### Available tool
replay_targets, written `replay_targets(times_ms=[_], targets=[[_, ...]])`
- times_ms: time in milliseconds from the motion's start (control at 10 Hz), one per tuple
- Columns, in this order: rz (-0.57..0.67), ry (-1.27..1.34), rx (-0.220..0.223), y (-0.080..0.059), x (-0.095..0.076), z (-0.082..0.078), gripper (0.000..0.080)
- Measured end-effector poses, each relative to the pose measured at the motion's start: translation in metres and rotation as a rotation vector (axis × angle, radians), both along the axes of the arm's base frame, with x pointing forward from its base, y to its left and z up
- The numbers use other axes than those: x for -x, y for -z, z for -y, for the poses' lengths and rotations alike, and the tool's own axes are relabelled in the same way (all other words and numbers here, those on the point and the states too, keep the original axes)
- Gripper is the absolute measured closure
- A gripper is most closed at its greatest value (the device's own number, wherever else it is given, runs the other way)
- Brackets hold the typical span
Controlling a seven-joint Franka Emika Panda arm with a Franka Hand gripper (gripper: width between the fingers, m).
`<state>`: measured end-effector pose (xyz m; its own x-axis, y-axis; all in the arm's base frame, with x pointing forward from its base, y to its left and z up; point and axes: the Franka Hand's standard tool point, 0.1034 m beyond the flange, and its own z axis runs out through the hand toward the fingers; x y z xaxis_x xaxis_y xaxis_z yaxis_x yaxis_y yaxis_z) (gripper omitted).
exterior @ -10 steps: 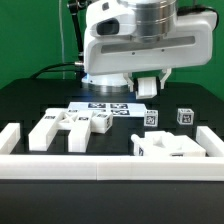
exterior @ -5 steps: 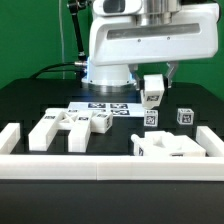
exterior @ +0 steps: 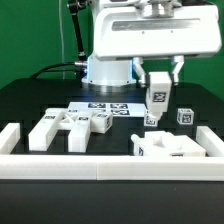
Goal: Assemble chair
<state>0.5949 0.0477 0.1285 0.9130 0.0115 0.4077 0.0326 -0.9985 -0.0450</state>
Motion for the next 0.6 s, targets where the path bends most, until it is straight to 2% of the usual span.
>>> replay_targets(times_ms=[200, 500, 600], targets=[[0.104, -0.02, 0.003, -0.006, -0.009, -0.015, 0.0509], [0.115, -0.026, 0.008, -0.004, -0.008, -0.015, 0.0509], [0.116, -0.036, 0.003, -0.004, -0.009, -0.023, 0.0509]])
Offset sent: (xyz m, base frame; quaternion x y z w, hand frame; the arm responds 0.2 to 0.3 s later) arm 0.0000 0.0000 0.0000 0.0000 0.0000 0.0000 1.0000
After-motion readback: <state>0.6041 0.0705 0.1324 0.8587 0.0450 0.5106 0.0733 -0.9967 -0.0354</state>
